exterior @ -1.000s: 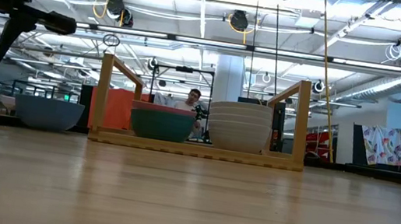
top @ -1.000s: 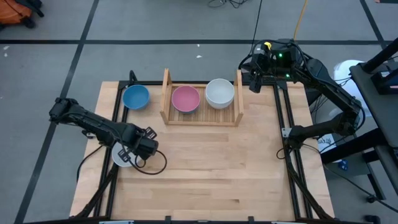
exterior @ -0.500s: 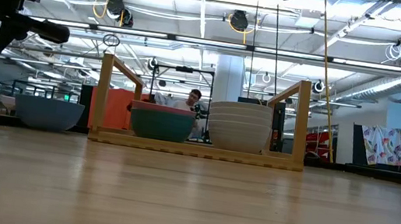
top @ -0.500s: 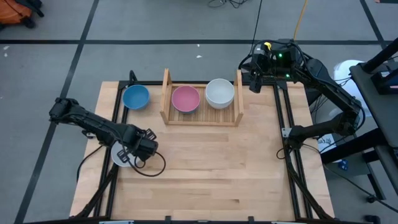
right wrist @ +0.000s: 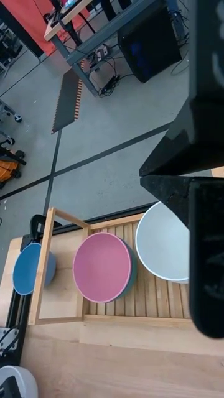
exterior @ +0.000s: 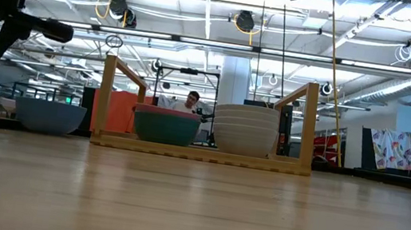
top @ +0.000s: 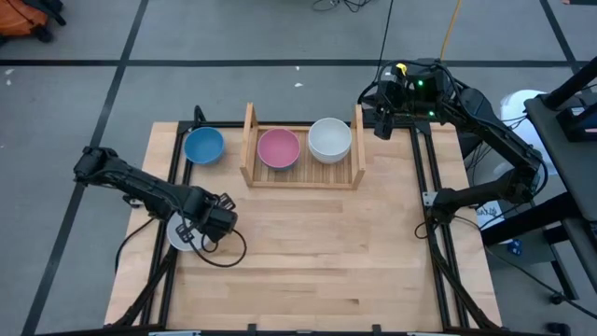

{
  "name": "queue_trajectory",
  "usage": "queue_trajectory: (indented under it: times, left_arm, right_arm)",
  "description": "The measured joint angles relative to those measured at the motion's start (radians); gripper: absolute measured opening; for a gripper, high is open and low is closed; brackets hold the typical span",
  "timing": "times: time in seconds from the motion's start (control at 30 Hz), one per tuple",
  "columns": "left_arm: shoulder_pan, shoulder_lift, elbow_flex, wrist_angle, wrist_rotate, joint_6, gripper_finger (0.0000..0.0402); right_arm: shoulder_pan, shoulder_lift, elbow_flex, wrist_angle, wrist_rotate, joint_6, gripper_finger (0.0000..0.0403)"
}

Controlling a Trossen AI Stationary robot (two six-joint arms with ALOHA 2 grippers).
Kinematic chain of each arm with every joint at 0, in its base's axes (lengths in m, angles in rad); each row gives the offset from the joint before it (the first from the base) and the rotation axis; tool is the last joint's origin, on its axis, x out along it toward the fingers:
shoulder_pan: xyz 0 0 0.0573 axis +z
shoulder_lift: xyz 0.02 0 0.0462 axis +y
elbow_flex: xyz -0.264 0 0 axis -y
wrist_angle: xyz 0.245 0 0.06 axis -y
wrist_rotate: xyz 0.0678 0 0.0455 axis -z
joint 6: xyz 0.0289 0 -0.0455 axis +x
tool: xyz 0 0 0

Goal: Place and stack bowls onto a shelf
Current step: Stack the white bowl on top of the pink bowl on the shelf

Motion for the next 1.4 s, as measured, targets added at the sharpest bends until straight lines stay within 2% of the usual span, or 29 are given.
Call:
queue_trajectory:
  times: [0.27,0.57,0.9,1.03,1.13,1.27,1.4]
  left_arm:
    - [0.0,0.0,-0.045,0.1,-0.002,0.031,0.0074]
    - [0.0,0.0,-0.046,0.084,-0.052,0.035,0.0074]
    - [0.001,0.0,-0.074,0.114,0.032,0.011,0.0074]
    - [0.002,0.0,-0.113,0.113,0.026,-0.012,0.0074]
    - [0.013,0.0,-0.119,0.114,0.027,-0.084,0.0061]
    - [0.054,-0.001,-0.117,0.103,0.039,-0.129,0.0015]
    - [0.106,-0.001,-0.113,0.101,0.045,-0.135,0.0008]
  right_arm:
    - [0.0,0.0,0.0,0.0,0.0,0.0,0.0]
    - [0.0,0.0,0.0,0.0,0.0,0.0,0.0]
    - [0.0,0.0,0.0,0.0,0.0,0.0,0.0]
    - [0.0,0.0,0.0,0.0,0.0,0.0,0.0]
    - [0.0,0.0,0.0,0.0,0.0,0.0,0.0]
    - [0.0,0.0,0.0,0.0,0.0,0.0,0.0]
    - [0.0,0.0,0.0,0.0,0.0,0.0,0.0]
